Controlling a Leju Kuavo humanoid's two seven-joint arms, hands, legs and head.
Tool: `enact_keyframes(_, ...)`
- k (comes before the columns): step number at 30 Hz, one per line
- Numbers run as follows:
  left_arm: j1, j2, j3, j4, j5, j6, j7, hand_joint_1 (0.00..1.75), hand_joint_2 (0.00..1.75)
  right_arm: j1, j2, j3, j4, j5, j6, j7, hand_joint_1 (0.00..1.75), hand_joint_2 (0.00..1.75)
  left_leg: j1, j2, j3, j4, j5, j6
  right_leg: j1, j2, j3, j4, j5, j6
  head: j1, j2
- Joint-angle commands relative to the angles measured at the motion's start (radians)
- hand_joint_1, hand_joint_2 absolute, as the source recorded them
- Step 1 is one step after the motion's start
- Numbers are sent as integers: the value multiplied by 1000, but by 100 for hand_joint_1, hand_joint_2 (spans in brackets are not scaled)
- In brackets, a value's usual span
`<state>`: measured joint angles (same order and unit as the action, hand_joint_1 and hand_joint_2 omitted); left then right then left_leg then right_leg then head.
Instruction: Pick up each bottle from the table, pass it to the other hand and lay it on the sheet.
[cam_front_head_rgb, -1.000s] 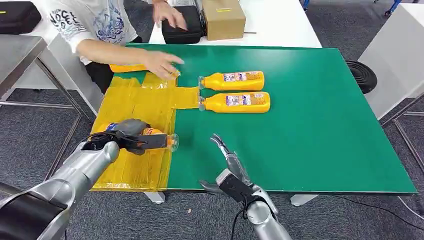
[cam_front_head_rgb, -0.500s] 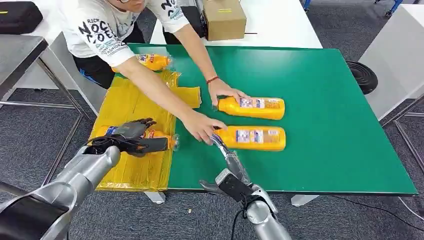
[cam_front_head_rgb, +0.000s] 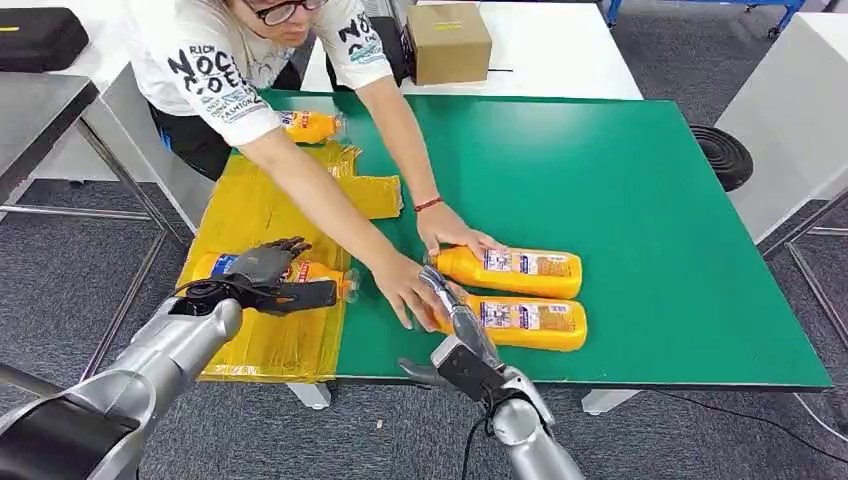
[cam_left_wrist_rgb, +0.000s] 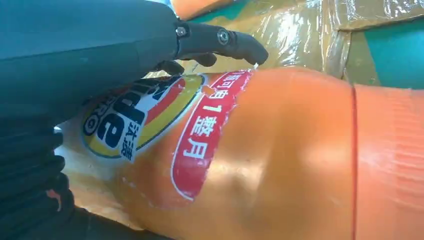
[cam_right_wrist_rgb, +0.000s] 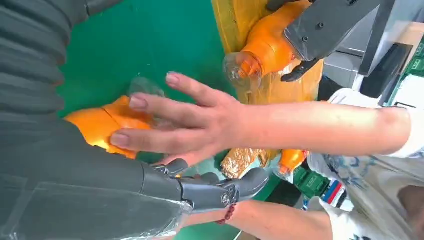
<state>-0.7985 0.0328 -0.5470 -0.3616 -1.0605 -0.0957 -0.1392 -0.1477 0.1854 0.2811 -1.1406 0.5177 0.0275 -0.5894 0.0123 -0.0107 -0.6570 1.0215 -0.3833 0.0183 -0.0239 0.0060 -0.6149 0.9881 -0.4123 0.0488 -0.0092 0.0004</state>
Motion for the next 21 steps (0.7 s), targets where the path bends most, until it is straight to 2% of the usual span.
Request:
enact_keyframes(1,1,23,18,6,-1,19,-61,0,175,-40,-6,3,49,-13,0,4,0,175,0,4,5,-2,-2,0,1,3,4,-2,-1,-3,0,0)
enact_keyframes(4,-15,41,26,-26,10,23,-97,0,175,-33,-2,2,44,-14,1,8,0,175,1,4,4,0,-2,0,1,2,3,-1,-1,-3,0,0)
enact_keyframes(13,-15,44,27,-27,10,21,-100,0,175,-31,-2,2,44,-14,1,8,0,175,1,3,2,0,-1,0,1,1,1,0,-1,-2,0,0)
enact_keyframes(14,-27,70,17,-55,14,25,-133,0,175,-23,2,-5,34,-12,7,8,0,175,0,2,1,0,-1,0,1,1,0,0,0,-2,0,0)
enact_keyframes(21,-30,87,10,-127,30,20,-154,0,175,-14,1,-22,35,-10,12,7,0,175,1,1,-2,0,-1,0,1,0,-3,0,-1,-2,0,0)
